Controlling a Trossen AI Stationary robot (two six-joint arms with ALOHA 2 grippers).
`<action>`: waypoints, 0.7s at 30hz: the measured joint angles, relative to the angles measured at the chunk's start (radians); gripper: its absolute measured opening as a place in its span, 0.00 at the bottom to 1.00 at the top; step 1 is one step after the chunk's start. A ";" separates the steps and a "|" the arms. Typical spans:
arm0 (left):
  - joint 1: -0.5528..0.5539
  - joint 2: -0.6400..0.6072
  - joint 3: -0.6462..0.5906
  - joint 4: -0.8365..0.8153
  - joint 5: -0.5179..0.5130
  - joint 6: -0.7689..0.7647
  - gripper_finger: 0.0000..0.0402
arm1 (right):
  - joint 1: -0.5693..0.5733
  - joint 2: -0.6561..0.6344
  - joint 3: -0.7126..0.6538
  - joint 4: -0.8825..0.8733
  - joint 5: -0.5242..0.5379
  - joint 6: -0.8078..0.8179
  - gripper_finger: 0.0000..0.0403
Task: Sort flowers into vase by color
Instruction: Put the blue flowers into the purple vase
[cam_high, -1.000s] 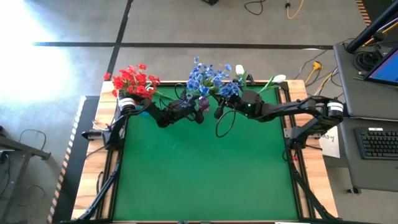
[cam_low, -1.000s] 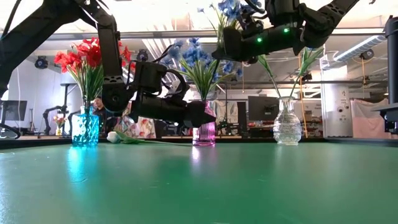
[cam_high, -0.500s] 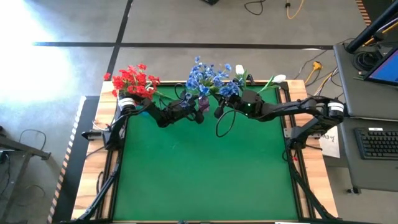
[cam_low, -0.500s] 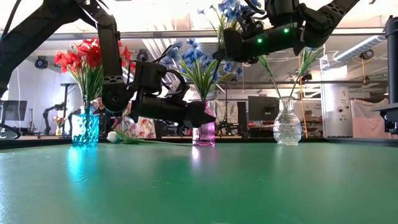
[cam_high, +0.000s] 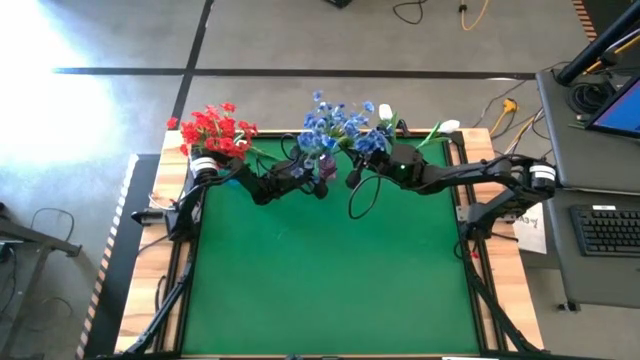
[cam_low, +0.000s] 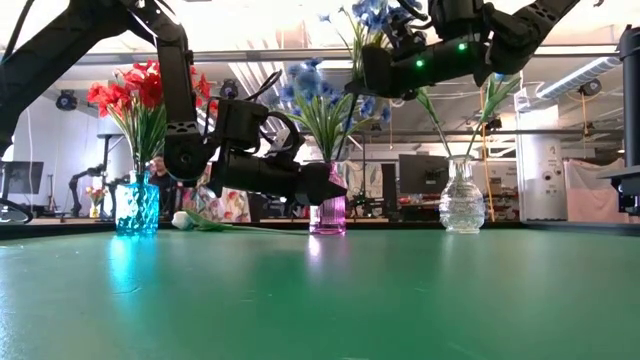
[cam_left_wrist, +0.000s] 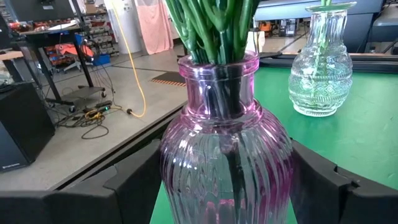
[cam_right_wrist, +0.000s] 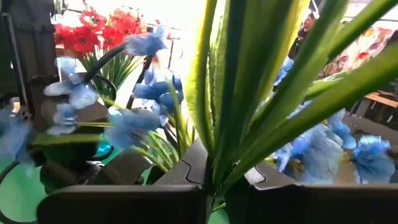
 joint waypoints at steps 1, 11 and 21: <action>0.000 0.000 0.000 0.000 0.000 0.000 0.69 | 0.000 0.000 0.000 0.001 -0.001 0.008 0.04; 0.000 0.000 0.000 0.000 0.000 0.000 0.69 | 0.000 0.001 0.014 0.009 -0.033 0.021 0.04; 0.000 0.000 0.000 0.000 0.000 0.000 0.69 | -0.002 0.033 0.015 0.013 -0.036 0.012 0.04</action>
